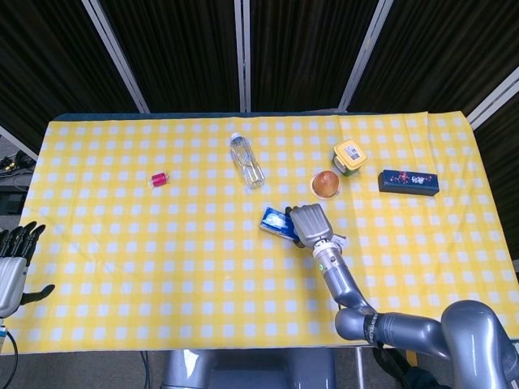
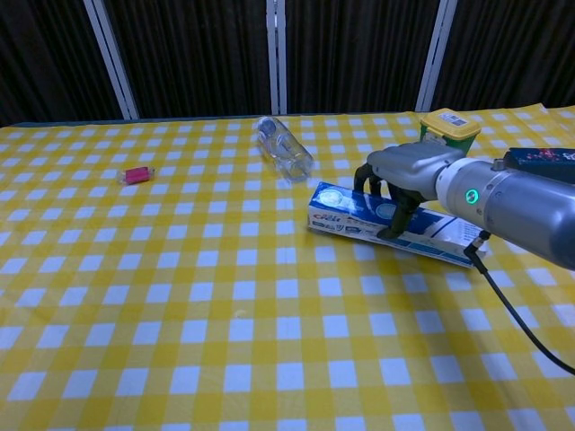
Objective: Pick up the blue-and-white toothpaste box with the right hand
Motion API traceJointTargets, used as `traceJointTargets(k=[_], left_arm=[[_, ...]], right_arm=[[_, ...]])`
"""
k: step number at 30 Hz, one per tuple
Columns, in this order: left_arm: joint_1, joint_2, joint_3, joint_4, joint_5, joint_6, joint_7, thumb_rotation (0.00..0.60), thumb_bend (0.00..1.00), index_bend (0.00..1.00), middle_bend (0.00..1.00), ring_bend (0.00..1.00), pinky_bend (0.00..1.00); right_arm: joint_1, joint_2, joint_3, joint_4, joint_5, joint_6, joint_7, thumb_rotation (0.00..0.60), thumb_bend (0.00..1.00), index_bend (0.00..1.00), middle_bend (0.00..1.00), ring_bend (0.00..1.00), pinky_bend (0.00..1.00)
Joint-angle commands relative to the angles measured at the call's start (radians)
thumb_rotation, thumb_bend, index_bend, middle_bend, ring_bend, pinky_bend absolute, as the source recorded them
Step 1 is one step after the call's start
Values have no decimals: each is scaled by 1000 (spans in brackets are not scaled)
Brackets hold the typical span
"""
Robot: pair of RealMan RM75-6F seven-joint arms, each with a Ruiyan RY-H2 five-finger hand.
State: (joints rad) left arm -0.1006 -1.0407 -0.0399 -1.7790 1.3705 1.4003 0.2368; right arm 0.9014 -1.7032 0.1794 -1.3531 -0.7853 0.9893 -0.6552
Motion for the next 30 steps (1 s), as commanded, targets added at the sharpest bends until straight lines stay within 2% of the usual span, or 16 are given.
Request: traceJointTargets(k=[1,8,9,10,14,17,24,30], left_arm=[[0,1,1,-1,2,1,-2,600,0,0,0,0,0],[5,10,6,-9,19,15,-16,600,0,0,0,0,0],[7,12,6,-11,22,18,-19,600,0,0,0,0,0],[11,15,8,-16,31,27,-24,600,0,0,0,0,0],[17,23,12,-22,45,39,-36,600,0,0,0,0,0],[19,25,14,-24,50,43,-40,600,0,0,0,0,0],[19,26,17,-27,58,44,-39,600,0,0,0,0,0],[20,26,16,-27,57,46,-39,600,0,0,0,0,0]], right_arm=[[-10,39,2,-57,-51,25,18,600,250,440,511,488,529],[-40,143,57,-222,-190,109,116,600,260,449,521,497,542],[-42,160,69,-247,-203,120,125,600,262,450,521,498,543],[-45,193,112,-304,-231,155,151,600,262,451,521,498,543],[-64,244,162,-389,-255,188,221,600,260,451,521,497,543],[-86,238,191,-406,-266,211,322,600,259,451,521,498,543],[-120,214,222,-398,-272,234,479,600,258,452,521,498,542],[-153,171,246,-340,-309,266,656,600,260,452,519,498,542]])
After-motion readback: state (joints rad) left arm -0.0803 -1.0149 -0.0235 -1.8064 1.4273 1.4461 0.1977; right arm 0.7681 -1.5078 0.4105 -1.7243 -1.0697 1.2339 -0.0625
